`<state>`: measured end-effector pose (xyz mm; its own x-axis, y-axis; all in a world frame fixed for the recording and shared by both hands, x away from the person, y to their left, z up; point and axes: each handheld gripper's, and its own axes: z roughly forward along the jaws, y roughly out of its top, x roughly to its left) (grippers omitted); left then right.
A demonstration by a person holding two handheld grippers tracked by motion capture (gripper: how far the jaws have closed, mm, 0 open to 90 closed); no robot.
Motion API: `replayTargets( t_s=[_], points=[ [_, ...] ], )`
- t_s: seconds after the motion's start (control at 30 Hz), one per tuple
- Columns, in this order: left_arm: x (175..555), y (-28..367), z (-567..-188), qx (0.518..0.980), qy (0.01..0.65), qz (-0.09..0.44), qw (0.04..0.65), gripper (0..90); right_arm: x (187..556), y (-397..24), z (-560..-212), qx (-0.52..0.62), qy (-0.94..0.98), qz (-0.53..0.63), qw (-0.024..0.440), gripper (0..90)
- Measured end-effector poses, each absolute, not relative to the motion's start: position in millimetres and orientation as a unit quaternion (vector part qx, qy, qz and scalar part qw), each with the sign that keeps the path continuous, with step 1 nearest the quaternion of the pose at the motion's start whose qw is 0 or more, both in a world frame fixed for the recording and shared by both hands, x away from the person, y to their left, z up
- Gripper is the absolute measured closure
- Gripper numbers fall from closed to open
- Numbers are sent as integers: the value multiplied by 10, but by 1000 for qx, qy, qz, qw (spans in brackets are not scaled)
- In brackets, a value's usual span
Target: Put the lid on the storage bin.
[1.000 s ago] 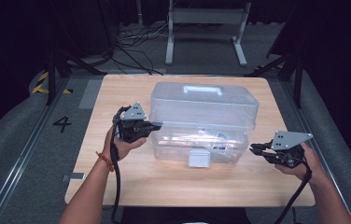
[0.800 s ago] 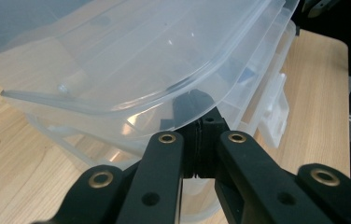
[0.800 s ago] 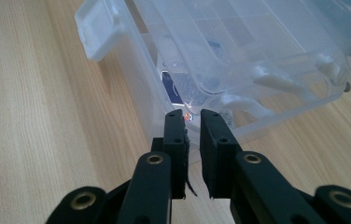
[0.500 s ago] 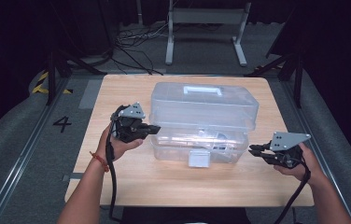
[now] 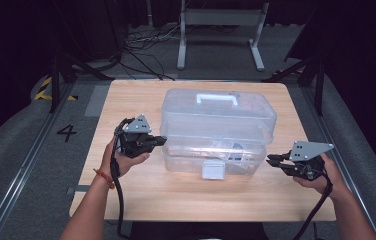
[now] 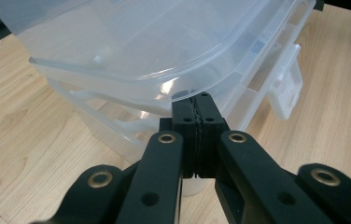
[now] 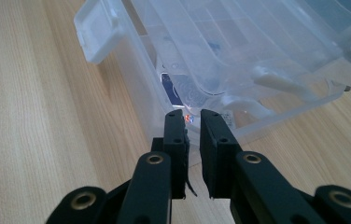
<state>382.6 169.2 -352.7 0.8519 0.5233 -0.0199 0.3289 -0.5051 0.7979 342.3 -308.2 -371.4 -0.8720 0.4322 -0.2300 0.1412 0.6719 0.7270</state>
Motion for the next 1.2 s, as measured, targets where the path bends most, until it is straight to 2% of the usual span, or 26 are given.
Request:
replayTargets(
  t_s=[0.33,0.67,0.77,0.87,0.93,1.13,1.17,1.2],
  points=[
    [3751,1684,-3645,867,246,129,415,893,3407,-3077,-3711,168,891,370,203,813],
    [3637,1702,-3817,895,239,147,348,889,3379,-3064,-3745,172,893,363,204,815],
    [3612,1754,-3870,887,243,137,368,883,3378,-3057,-3778,173,895,359,201,815],
    [3550,1753,-3894,880,241,146,382,830,3370,-3051,-3798,174,896,354,202,798],
    [3494,1721,-3916,885,235,174,362,818,3354,-3055,-3813,177,897,351,200,789],
    [3385,1715,-3969,890,229,175,353,653,3320,-3108,-3868,186,897,347,200,737],
    [3365,1727,-3983,892,227,176,349,653,3311,-3122,-3889,188,897,346,201,724],
    [3351,1738,-4002,891,233,179,345,617,3300,-3144,-3913,193,897,342,202,691]
  ],
)
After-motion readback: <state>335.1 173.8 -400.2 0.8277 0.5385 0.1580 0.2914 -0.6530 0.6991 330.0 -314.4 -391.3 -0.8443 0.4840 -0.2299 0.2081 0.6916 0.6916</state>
